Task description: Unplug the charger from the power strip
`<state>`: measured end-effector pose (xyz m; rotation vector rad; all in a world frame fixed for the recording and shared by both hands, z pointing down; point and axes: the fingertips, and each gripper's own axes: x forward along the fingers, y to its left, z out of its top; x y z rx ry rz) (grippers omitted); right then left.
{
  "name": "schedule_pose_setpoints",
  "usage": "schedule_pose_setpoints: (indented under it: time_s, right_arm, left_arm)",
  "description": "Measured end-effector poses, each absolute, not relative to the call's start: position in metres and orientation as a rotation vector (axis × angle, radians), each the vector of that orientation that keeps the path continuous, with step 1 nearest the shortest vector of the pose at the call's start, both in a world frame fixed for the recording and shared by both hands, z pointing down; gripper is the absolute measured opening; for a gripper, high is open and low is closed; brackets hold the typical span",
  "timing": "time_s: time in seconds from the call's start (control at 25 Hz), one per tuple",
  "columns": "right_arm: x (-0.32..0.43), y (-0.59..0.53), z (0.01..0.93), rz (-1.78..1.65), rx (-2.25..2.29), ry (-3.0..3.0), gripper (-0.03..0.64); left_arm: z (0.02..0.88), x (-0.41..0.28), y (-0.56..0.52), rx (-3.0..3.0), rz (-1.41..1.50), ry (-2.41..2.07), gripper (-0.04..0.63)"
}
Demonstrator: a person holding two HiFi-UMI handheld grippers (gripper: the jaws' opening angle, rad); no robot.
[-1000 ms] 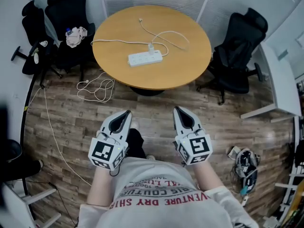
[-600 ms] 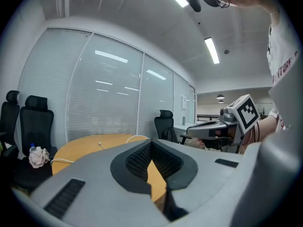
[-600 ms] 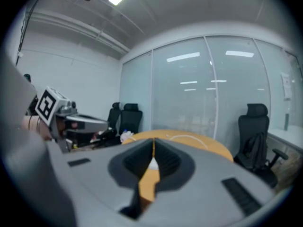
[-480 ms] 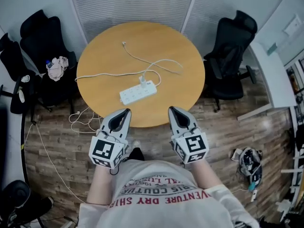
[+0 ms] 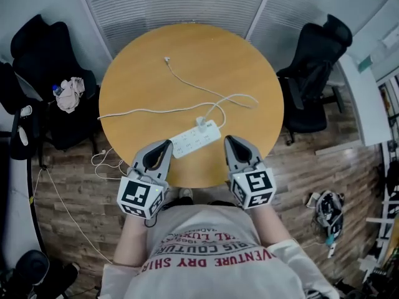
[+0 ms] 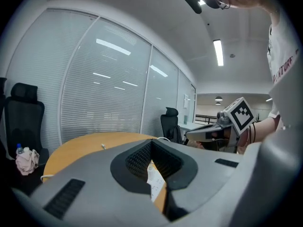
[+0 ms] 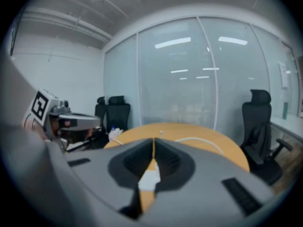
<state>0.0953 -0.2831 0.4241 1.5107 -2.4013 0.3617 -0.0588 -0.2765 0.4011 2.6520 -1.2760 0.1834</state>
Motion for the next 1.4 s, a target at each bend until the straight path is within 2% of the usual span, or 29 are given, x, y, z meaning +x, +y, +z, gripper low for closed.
schedule_pose_setpoints:
  time_s: [0.6,1.04,1.4]
  right_arm:
    - [0.079,-0.355,0.511,0.485,1.105,-2.349,0.031]
    - [0.081,-0.359,0.585,0.601,0.887,-2.278,0.031]
    - [0.081,-0.358,0.608,0.619,0.828,-2.248,0.031]
  left_arm:
    - [0.475,-0.074,-0.322,2.407,0.263,-1.437,0.032]
    - [0.601,-0.026,-0.313,2.254,0.521,-1.271,0.032]
    - [0.659,0.005,-0.329,2.183,0.694,-1.174,0.032]
